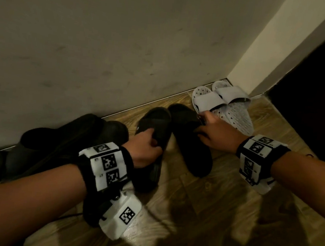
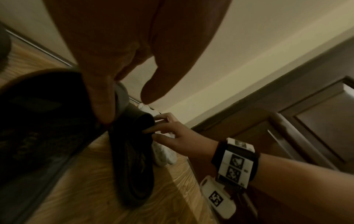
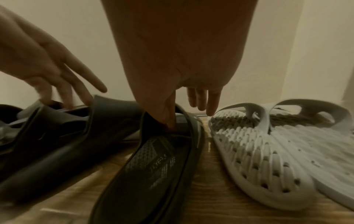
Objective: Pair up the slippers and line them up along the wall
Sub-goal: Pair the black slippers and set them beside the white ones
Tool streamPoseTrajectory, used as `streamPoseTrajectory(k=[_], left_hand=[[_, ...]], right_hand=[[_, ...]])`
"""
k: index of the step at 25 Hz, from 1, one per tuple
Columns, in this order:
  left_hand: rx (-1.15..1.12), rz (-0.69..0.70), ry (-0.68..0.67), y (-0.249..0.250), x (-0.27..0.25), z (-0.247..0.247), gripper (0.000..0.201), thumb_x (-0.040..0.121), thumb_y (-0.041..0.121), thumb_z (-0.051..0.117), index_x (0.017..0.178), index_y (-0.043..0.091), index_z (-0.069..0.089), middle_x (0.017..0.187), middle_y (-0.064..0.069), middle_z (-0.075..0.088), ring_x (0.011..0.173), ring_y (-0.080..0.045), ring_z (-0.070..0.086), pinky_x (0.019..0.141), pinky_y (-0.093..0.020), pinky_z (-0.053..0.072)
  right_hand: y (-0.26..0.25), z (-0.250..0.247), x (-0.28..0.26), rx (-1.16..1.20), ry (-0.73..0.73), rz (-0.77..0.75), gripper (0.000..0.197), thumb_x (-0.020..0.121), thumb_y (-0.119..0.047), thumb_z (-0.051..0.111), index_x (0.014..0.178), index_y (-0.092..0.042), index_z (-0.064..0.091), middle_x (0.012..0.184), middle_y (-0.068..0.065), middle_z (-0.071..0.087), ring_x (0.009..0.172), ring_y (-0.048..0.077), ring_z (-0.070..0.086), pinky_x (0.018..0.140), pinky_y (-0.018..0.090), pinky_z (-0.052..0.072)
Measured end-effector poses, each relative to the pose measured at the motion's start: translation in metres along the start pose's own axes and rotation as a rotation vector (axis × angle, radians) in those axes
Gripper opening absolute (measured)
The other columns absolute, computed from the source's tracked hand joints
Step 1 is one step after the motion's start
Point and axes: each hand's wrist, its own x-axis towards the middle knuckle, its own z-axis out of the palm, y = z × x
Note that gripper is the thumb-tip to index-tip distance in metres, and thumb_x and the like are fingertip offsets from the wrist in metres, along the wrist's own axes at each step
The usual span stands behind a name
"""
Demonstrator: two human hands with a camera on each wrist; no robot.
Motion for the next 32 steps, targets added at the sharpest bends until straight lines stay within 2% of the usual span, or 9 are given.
streamPoseTrajectory(k=[4,7,10,13,18,22,25,29,32], left_hand=[[0.705,0.211,0.173,-0.019,-0.012,-0.010,0.048,0.089,0.018,0.052,0.136,0.017,0.040,0.126,-0.014,0.050,0.114,-0.033,0.057,0.097,-0.038,0.048],[0.914,0.033,0.169,-0.027,-0.007,-0.016,0.054,0.091,0.028,0.048,0.140,0.015,0.027,0.126,-0.019,0.049,0.112,-0.037,0.057,0.091,-0.043,0.049],[0.811,0.014,0.091,-0.038,0.011,-0.012,0.061,0.093,0.028,0.048,0.143,0.005,0.022,0.119,-0.021,0.063,0.107,-0.036,0.063,0.089,-0.040,0.051],[0.696,0.067,0.150,-0.040,0.029,0.001,0.051,0.094,0.026,0.048,0.133,-0.001,0.032,0.113,-0.022,0.067,0.102,-0.037,0.064,0.084,-0.039,0.050],[0.469,0.096,0.128,-0.036,0.045,0.022,0.083,0.089,0.030,0.055,0.150,-0.001,0.008,0.146,-0.025,0.039,0.134,-0.036,0.041,0.113,-0.038,0.033],[0.408,0.158,0.057,-0.025,0.051,0.026,0.096,0.088,0.030,0.059,0.151,-0.001,-0.006,0.150,-0.022,0.031,0.138,-0.032,0.036,0.116,-0.037,0.031],[0.426,0.233,0.079,-0.020,0.049,0.026,0.089,0.087,0.029,0.059,0.153,0.005,0.003,0.146,-0.019,0.032,0.135,-0.033,0.038,0.113,-0.040,0.035],[0.567,0.256,0.210,-0.033,0.031,0.016,0.049,0.085,0.035,0.057,0.127,0.019,0.040,0.123,-0.017,0.045,0.109,-0.037,0.054,0.084,-0.040,0.048],[0.737,0.044,-0.025,-0.051,0.025,0.014,0.062,0.083,0.044,0.058,0.136,0.021,0.035,0.130,-0.019,0.038,0.115,-0.039,0.052,0.097,-0.045,0.049]], right_hand=[[-0.005,0.007,0.002,-0.043,-0.073,-0.005,0.044,0.094,-0.033,0.053,0.134,-0.014,0.053,0.154,0.015,0.024,0.135,0.034,0.036,0.110,0.045,0.038],[-0.005,0.005,0.005,-0.041,-0.110,0.080,0.043,0.095,-0.033,0.051,0.131,-0.011,0.051,0.148,0.019,0.028,0.122,0.038,0.049,0.102,0.046,0.044],[-0.008,0.004,0.007,0.079,-0.156,0.126,0.042,0.096,-0.029,0.049,0.133,-0.010,0.047,0.146,0.023,0.026,0.106,0.040,0.058,0.098,0.046,0.048],[-0.012,0.001,0.014,0.166,-0.150,0.160,0.046,0.098,-0.027,0.046,0.140,-0.009,0.039,0.144,0.023,0.029,0.115,0.039,0.054,0.105,0.044,0.042],[-0.013,-0.011,0.030,0.323,-0.088,0.243,0.045,0.099,-0.022,0.046,0.142,-0.009,0.041,0.145,0.021,0.030,0.125,0.040,0.047,0.113,0.040,0.033],[-0.019,-0.009,0.035,0.340,-0.066,0.204,0.047,0.100,-0.015,0.044,0.145,-0.005,0.036,0.149,0.023,0.029,0.136,0.036,0.035,0.114,0.036,0.025],[-0.020,-0.010,0.039,0.333,-0.043,0.220,0.044,0.100,-0.014,0.045,0.140,0.002,0.041,0.148,0.026,0.033,0.138,0.035,0.033,0.113,0.032,0.023],[-0.022,-0.008,0.037,0.231,0.059,0.219,0.036,0.095,-0.023,0.056,0.122,0.001,0.058,0.129,0.024,0.045,0.112,0.040,0.053,0.102,0.042,0.042],[-0.026,-0.008,0.036,0.167,0.068,0.256,0.034,0.094,-0.028,0.056,0.111,0.002,0.060,0.121,0.021,0.043,0.087,0.039,0.059,0.084,0.038,0.048]])
